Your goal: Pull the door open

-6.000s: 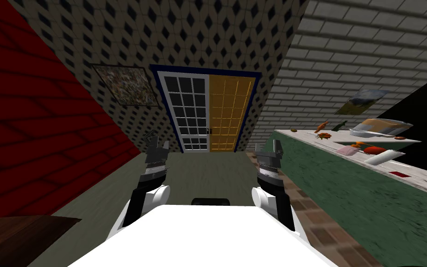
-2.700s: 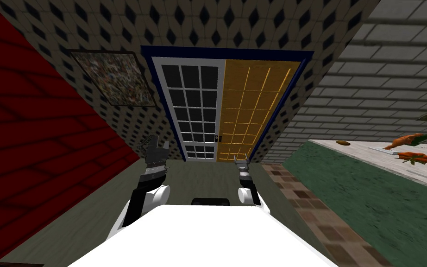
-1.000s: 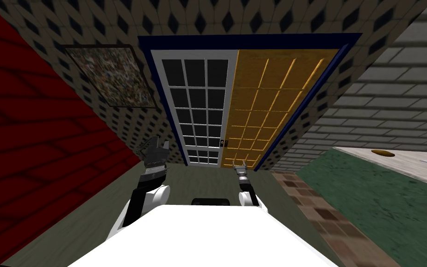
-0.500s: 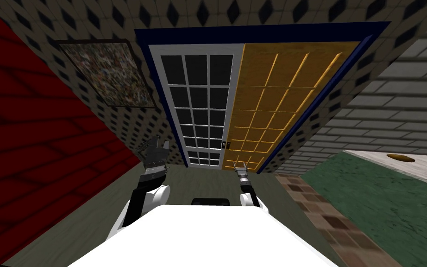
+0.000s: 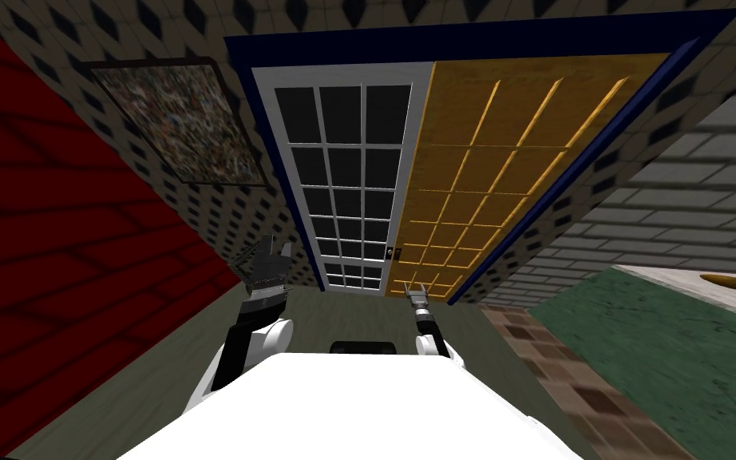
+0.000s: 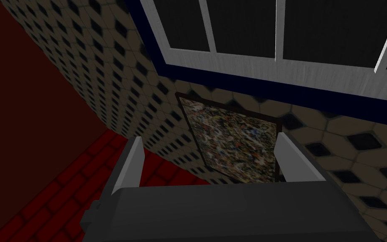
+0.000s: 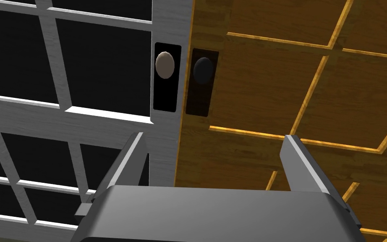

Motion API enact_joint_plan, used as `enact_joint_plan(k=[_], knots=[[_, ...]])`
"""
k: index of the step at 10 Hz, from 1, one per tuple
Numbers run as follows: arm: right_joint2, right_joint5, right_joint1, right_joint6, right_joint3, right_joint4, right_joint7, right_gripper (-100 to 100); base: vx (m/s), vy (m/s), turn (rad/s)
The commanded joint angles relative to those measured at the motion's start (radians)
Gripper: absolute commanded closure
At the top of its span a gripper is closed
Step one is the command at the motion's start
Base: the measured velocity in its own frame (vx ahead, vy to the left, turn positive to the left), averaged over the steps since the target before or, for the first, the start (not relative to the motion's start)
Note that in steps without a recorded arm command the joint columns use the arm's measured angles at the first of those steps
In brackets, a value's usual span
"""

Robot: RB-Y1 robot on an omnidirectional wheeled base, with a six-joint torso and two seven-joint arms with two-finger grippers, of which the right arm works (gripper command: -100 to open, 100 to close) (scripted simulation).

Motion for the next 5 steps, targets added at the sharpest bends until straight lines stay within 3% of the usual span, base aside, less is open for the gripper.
enact_joint_plan(k=[1,5], knots=[[-0.009,-0.011,-0.009,-0.006,0.008,0.027,-0.031,-100,0.095,0.013,0.019],[-0.027,-0.04,-0.04,-0.029,0.031,0.116,-0.111,-100,0.116,0.032,0.024]])
